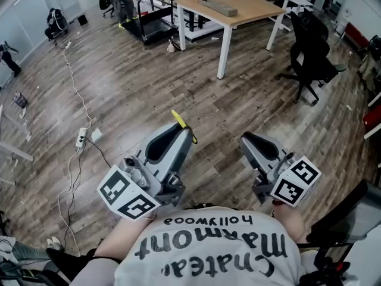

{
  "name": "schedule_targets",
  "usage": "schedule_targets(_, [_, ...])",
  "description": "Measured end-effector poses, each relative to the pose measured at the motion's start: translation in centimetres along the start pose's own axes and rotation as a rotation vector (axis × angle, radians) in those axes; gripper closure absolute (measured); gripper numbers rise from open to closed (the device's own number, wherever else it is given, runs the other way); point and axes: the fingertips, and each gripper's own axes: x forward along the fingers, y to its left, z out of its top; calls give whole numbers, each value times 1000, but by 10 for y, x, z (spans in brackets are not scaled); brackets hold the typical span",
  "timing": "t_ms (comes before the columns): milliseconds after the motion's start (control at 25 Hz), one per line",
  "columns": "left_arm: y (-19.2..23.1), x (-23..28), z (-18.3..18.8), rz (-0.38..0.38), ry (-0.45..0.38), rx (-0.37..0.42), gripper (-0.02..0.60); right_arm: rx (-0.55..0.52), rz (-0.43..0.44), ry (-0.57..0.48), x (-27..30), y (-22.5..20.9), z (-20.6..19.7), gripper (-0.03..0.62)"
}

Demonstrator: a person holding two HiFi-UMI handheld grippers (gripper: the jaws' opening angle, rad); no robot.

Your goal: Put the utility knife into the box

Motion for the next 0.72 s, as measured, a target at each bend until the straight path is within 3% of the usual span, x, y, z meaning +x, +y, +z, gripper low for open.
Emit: schedule_targets(720, [52,23,2,17,-10,-50,530,-7,-10,66,40,-34,-4,540])
